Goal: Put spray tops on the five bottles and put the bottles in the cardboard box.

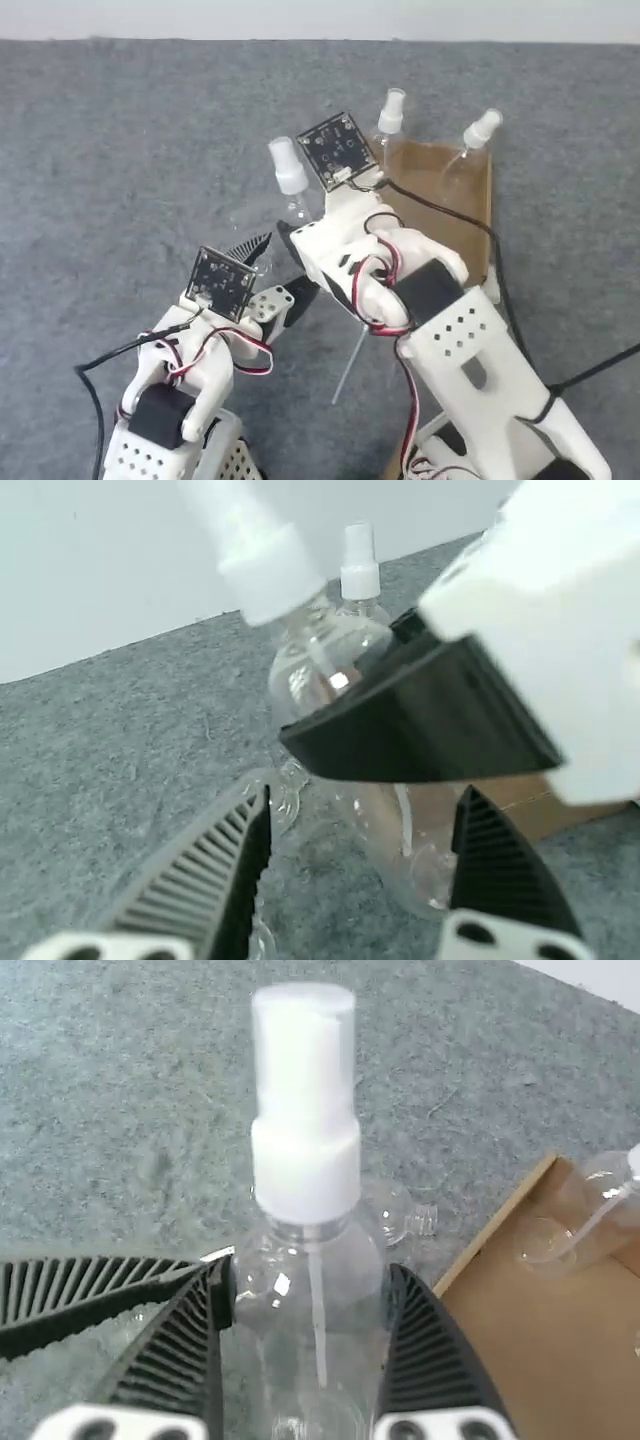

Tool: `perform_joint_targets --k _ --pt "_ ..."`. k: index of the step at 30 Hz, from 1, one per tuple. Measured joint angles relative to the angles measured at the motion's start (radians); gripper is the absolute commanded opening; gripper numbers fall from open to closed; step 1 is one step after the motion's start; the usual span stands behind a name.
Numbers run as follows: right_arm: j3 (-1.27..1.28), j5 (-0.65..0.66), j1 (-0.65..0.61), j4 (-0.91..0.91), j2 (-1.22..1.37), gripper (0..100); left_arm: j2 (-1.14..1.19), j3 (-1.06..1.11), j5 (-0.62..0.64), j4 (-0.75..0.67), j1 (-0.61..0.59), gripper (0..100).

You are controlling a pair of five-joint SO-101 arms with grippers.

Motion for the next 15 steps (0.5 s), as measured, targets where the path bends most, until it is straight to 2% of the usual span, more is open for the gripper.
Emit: perform_joint_targets --k 9,15 --pt "0.000 0.002 0.015 0.058 -0.032 0.6 0.000 0.002 -0.009 0.000 0.000 26" --pt "-0.029 0.064 0.170 0.069 -0.037 0.6 0.008 0.002 -0.011 0.000 -0.005 26"
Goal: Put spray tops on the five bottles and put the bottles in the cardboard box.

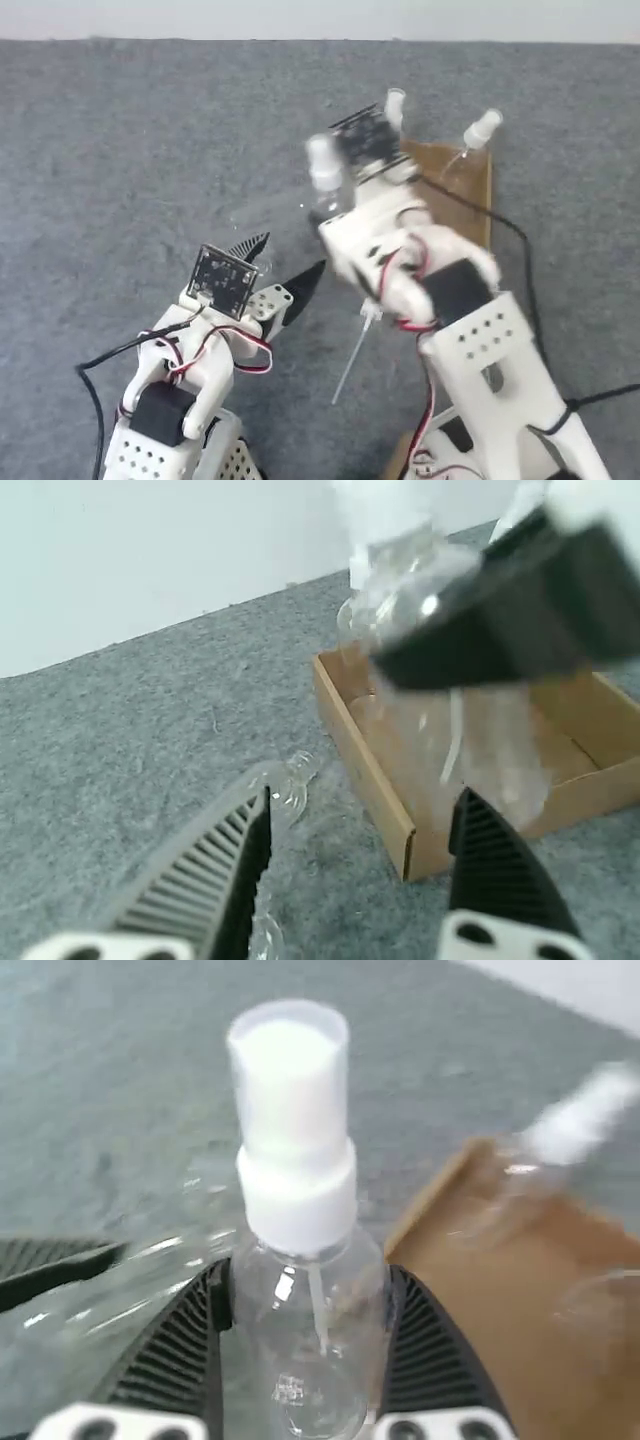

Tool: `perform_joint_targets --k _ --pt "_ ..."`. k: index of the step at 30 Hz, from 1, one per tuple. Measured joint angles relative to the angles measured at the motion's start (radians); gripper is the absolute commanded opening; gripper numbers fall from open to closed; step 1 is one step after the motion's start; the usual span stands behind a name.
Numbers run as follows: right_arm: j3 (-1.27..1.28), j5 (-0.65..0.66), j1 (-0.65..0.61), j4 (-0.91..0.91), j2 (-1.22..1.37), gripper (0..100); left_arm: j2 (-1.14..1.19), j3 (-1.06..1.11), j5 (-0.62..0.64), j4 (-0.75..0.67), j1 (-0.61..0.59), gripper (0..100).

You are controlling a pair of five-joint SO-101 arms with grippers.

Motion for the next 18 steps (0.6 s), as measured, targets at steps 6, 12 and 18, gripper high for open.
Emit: perform_joint_targets --k 6,12,18 --pt "0.015 0.003 0.144 -0.078 -0.003 0.6 0.000 0.000 0.000 0.000 0.000 18" --pt "0.230 0.003 0.160 -0.388 -0.003 0.6 0.000 0.000 0.000 0.000 0.000 10" --pt "0.431 0.003 0.153 -0.655 -0.002 0.6 0.000 0.000 0.000 0.000 0.000 5"
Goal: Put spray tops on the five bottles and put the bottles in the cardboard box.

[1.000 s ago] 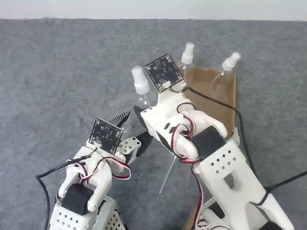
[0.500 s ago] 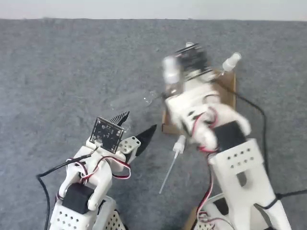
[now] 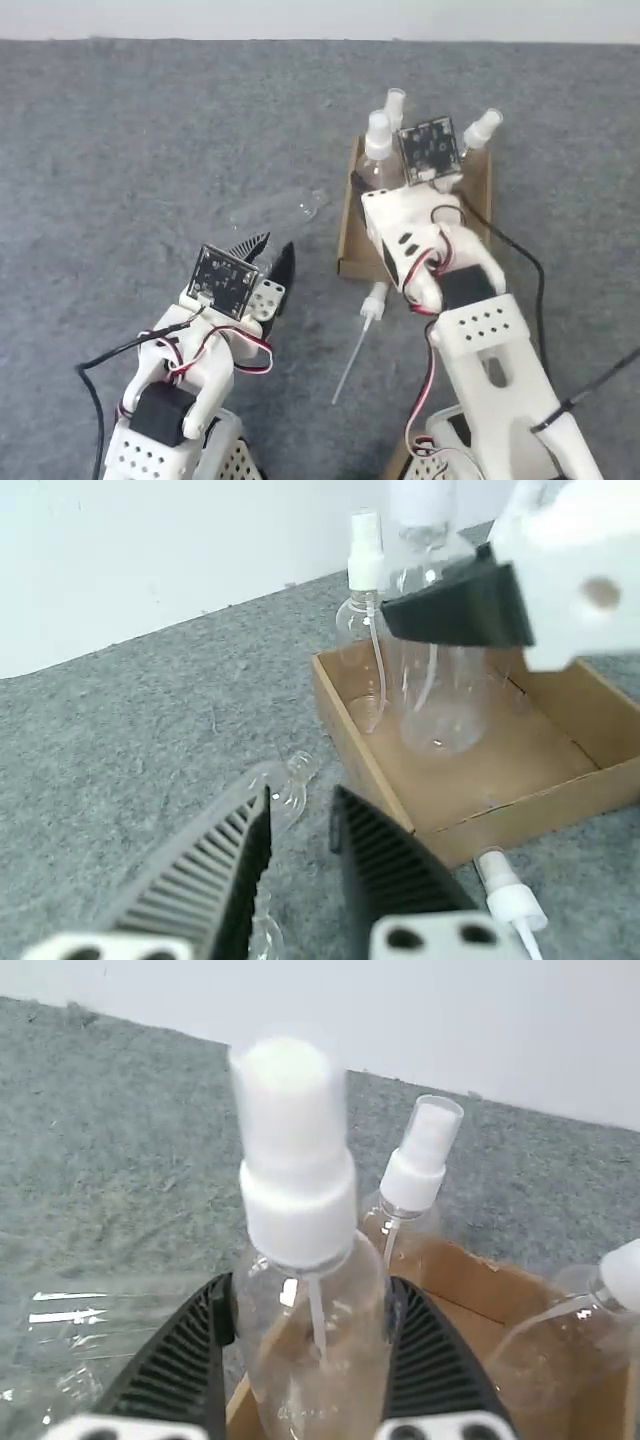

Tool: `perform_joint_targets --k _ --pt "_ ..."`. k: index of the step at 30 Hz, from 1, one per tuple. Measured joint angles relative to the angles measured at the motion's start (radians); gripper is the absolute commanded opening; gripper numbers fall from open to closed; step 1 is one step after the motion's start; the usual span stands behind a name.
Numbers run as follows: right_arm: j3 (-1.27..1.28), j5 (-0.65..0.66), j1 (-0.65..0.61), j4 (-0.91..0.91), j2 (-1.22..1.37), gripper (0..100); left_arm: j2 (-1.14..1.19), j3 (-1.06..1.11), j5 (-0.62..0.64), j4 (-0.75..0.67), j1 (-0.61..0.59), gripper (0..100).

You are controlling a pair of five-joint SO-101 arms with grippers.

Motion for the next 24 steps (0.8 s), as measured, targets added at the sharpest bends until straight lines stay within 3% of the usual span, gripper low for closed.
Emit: perform_joint_targets --k 5,13,24 --pt "0.066 0.000 0.002 -0.118 0.000 0.6 0.000 0.014 0.000 0.000 0.000 5" --pt "0.078 -0.049 0.006 -0.152 0.005 0.6 -0.005 0.018 0.000 0.000 0.000 5" --pt "0.078 -0.049 0.017 -0.293 0.201 0.6 -0.005 0.018 0.000 0.000 0.000 5"
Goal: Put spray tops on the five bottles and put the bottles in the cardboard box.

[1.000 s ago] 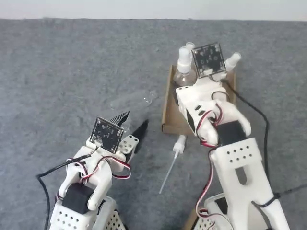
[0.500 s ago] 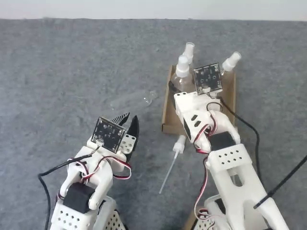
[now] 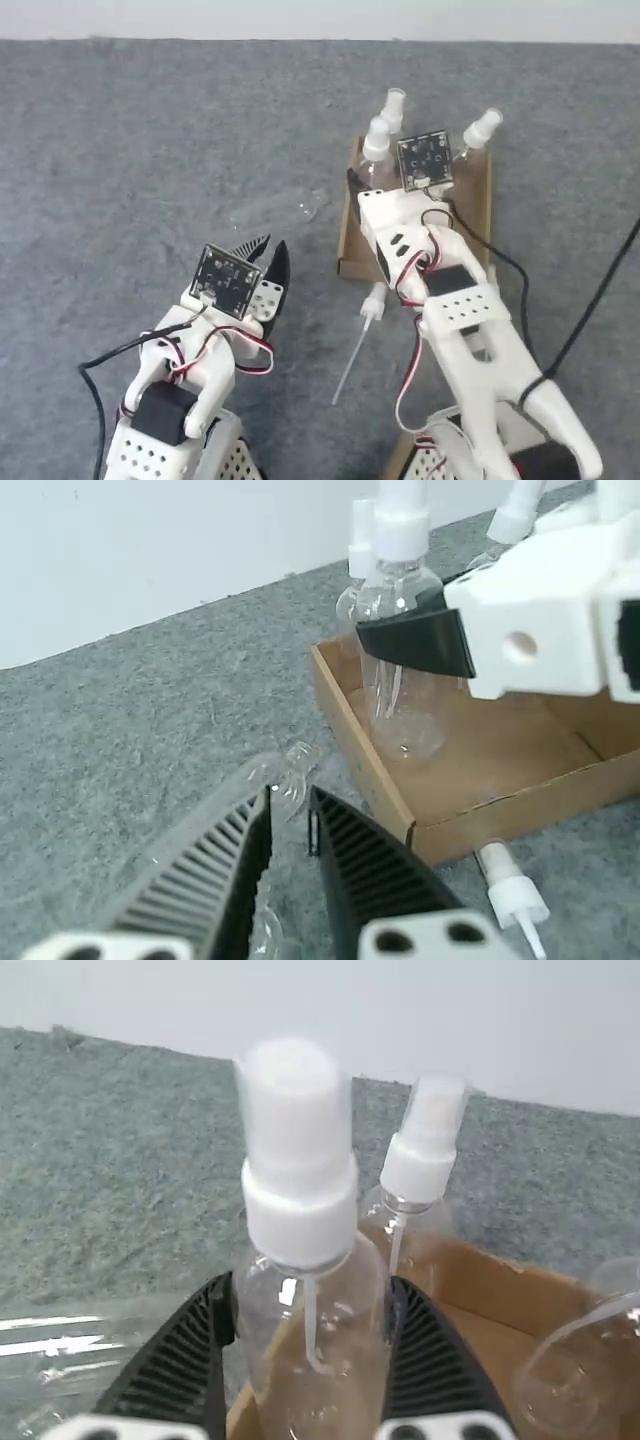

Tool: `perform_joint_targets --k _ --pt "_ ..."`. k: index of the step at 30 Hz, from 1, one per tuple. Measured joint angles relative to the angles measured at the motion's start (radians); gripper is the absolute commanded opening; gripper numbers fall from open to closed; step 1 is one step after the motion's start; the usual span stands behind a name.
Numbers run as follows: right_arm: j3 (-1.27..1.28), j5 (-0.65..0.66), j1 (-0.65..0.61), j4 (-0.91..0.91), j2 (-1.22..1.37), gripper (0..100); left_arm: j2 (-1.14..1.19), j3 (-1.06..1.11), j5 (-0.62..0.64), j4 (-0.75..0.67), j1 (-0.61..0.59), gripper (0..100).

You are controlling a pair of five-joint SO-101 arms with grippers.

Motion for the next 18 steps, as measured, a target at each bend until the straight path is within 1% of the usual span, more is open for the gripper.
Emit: perform_joint_targets --k 14,18 --pt "0.018 -0.003 0.008 -0.006 0.023 0.7 0.000 0.000 0.000 0.000 0.000 5" --pt "0.035 -0.003 0.008 -0.052 0.023 0.6 0.000 0.000 0.000 0.000 0.000 5"
